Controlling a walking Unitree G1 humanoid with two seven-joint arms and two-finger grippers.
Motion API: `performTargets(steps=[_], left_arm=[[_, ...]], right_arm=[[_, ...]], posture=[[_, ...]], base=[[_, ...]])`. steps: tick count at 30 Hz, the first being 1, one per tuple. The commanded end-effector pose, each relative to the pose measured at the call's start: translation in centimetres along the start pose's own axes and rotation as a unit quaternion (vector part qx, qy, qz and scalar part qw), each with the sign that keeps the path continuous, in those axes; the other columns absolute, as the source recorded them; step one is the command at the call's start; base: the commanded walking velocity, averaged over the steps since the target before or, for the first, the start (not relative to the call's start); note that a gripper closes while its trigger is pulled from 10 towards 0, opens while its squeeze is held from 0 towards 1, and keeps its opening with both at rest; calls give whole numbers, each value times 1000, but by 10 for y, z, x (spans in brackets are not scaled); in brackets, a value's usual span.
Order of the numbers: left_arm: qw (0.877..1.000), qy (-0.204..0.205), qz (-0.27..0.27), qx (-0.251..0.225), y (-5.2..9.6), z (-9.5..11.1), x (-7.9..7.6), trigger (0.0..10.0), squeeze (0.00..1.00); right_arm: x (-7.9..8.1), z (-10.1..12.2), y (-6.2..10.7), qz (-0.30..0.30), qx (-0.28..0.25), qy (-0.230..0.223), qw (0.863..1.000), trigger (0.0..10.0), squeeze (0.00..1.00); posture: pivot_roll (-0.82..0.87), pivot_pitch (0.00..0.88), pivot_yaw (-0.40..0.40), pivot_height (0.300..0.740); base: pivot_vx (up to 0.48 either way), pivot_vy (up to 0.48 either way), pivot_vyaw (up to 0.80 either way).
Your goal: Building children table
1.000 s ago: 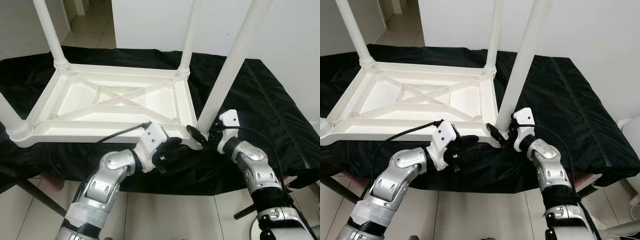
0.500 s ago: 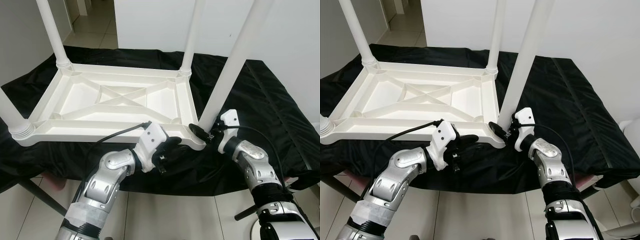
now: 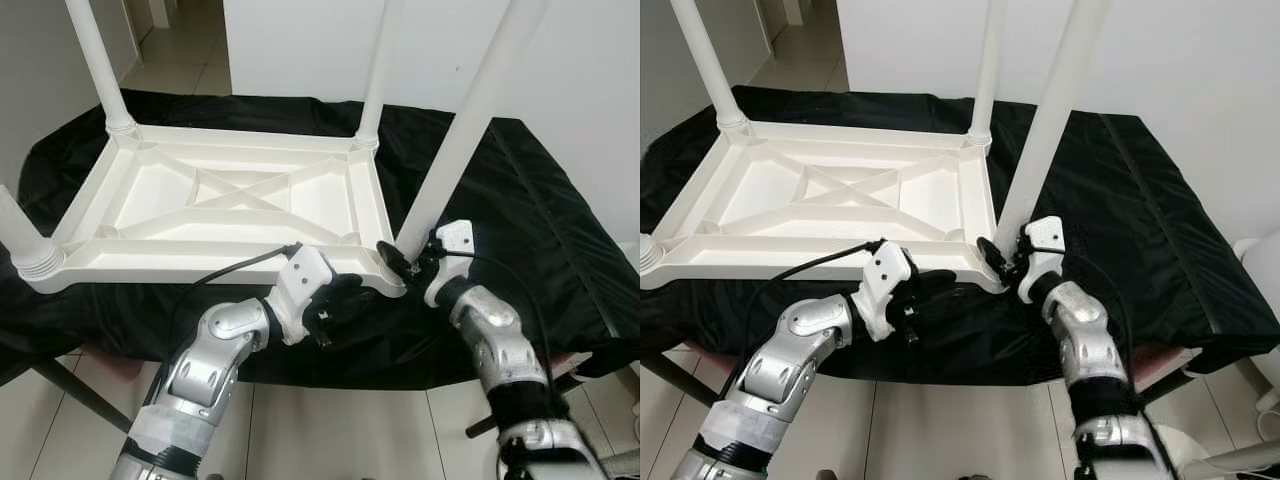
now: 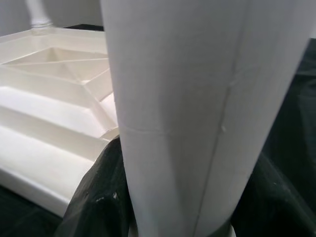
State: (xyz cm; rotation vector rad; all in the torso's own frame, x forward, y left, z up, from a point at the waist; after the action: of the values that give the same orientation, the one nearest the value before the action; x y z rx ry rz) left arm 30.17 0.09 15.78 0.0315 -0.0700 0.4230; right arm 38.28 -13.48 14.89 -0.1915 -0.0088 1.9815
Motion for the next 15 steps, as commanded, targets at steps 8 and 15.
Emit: performTargets(steps=[8, 15], left_arm=[[999, 0, 34, 5, 0, -4, 5, 10000, 0], [1000, -1, 29, 4, -3, -4, 4, 10000, 0]], right_arm=[[-5, -8, 16, -178, 26, -24, 983, 10000, 0], [9, -3, 28, -282, 31, -47, 958, 10000, 0]], posture=[[-13, 64, -57, 740], [-20, 55, -52, 740]], base=[[0, 0, 0], [0, 0, 0]])
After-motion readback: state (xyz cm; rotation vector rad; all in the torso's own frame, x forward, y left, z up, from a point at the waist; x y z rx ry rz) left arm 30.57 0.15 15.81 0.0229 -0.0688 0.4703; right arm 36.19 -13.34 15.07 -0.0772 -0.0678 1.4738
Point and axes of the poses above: a point about 5 cm out from each wrist's last joint towards the gripper, its own y axis pointing back from the gripper into the wrist, its own z axis along the axis of the wrist's last joint, x = y × z, the point moved 6 cm from there along -y, pointing out of the wrist towards the gripper, and after that the axes turned 5 degrees about y, right-handed, at the moved point
